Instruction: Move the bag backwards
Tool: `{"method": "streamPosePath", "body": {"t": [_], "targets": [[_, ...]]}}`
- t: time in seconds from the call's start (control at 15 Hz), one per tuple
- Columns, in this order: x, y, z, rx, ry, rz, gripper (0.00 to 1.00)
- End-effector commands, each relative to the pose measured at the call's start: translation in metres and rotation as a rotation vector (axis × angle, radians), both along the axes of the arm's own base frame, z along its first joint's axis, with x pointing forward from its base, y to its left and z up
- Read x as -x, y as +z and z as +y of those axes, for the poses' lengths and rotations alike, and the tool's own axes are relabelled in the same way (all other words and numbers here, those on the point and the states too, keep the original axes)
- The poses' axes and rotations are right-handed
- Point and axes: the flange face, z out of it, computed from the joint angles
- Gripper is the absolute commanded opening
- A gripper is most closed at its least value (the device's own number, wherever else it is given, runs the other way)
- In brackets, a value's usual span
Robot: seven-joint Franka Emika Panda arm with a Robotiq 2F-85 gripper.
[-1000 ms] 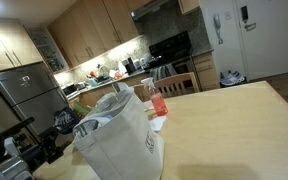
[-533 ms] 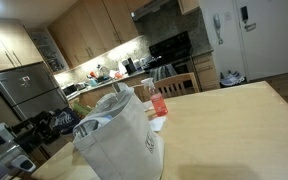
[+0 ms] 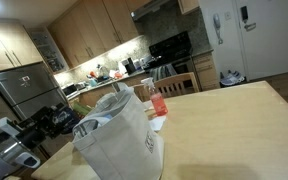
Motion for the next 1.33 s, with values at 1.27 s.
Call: {"method": "streamPosePath", "body": {"t": [1.27], "targets": [[-0.003,-0.112,-0.068,-0.1,-0.161,0.39,1.0]]}}
